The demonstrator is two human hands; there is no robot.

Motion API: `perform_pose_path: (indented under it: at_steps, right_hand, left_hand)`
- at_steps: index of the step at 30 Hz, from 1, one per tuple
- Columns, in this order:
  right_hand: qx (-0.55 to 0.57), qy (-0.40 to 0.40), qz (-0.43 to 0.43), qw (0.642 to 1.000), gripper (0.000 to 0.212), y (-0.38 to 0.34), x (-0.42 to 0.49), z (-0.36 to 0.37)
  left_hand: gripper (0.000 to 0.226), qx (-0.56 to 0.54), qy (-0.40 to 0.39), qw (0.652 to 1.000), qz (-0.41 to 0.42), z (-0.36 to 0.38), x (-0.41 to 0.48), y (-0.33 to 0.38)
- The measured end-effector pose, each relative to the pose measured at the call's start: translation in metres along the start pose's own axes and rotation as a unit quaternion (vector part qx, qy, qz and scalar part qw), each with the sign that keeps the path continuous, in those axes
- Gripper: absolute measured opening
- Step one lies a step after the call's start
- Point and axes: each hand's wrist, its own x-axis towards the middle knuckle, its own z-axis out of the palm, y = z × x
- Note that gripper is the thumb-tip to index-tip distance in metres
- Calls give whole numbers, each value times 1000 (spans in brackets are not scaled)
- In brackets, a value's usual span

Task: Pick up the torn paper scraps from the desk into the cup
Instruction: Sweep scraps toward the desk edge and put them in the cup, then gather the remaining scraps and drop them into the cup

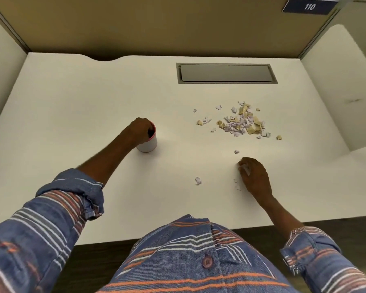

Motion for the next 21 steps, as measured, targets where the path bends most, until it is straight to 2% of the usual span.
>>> perform_pose_path:
  at_steps: [4,13,21]
  right_hand:
    - [-14,10,-5,1000,17,3,-1,4]
    - [-24,14,-8,1000,21,11,-4,8]
    - [-16,15,-10,1000,22,12,-5,8]
  left_hand:
    - [32,15,-37,999,3,-3,4,1]
    - [57,47,-160,985,-46,-9,13,4]
    - [45,78,-185,979,-16,-19,11,8]
